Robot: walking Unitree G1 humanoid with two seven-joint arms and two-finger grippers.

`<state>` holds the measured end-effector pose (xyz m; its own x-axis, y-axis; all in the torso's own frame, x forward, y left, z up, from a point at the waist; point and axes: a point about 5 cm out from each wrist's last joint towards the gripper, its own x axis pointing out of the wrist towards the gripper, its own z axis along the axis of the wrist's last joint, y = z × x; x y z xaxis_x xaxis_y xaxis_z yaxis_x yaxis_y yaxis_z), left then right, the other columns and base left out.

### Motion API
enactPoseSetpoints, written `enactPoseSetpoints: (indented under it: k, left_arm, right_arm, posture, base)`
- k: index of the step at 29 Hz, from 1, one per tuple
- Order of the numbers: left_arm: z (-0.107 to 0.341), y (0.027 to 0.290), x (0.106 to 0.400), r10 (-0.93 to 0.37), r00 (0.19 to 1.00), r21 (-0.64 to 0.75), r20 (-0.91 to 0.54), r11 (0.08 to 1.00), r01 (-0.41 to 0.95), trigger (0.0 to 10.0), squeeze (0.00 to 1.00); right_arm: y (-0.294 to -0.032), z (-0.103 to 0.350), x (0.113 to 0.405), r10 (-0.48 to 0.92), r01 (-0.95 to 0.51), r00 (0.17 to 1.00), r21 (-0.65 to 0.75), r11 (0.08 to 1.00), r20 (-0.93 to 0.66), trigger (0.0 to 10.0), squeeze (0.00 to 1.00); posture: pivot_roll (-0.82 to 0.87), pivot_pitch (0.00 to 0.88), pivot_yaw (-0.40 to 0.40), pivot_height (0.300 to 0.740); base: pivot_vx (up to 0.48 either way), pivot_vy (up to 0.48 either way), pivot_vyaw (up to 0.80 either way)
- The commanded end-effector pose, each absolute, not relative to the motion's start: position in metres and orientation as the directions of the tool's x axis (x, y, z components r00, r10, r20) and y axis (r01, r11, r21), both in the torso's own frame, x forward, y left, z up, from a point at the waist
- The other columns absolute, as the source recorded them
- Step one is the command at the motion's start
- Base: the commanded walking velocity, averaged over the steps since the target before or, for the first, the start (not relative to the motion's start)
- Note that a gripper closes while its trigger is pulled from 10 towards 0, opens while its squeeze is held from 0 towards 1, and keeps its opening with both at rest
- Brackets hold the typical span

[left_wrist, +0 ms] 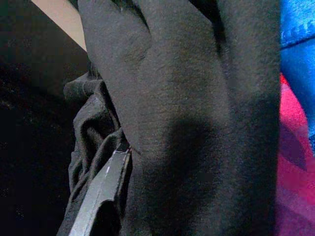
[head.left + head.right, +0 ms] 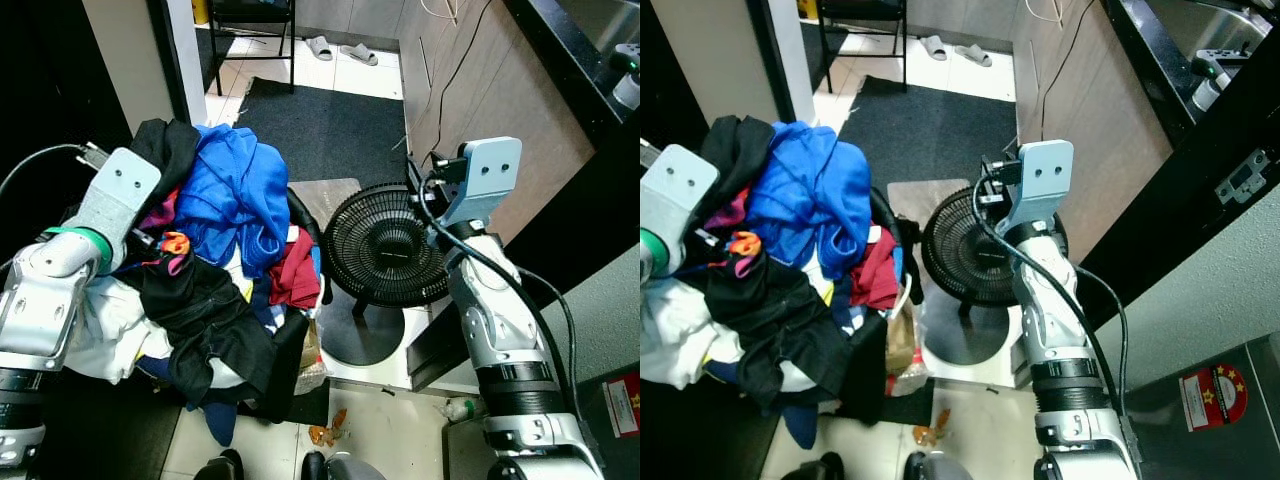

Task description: Clothes washing

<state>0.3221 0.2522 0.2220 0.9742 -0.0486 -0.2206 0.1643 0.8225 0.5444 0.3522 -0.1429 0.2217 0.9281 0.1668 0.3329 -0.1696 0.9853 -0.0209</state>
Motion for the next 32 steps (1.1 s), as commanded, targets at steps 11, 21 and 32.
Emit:
enactPoseSetpoints:
  k: [11, 21, 32]
  left_arm:
    - [0.247, 0.246, 0.325, -0.058, 0.997, 0.465, -0.058, 0.882, 0.078, 0.0, 0.0]
    - [0.327, 0.229, 0.324, -0.049, 0.948, 0.317, 0.315, 0.947, -0.056, 0.0, 0.0]
    - [0.415, 0.231, 0.32, 0.073, 0.767, 0.049, 0.638, 0.99, -0.135, 10.0, 0.0]
  right_arm:
    - [-0.144, 0.22, 0.353, 0.168, -0.169, 0.93, -0.025, 0.985, 0.326, 10.0, 0.0]
    - [-0.142, 0.221, 0.353, 0.172, -0.175, 0.928, -0.02, 0.984, 0.329, 10.0, 0.0]
    - [-0.138, 0.226, 0.355, 0.176, -0.182, 0.924, -0.014, 0.983, 0.34, 10.0, 0.0]
  posture:
    - [0.06, 0.092, -0.053, 0.74]
    - [0.06, 0.094, -0.051, 0.74]
    - [0.06, 0.095, -0.058, 0.74]
  base:
    - [0.0, 0.0, 0.0]
    - [0.0, 0.0, 0.0]
    - [0.0, 0.0, 0.0]
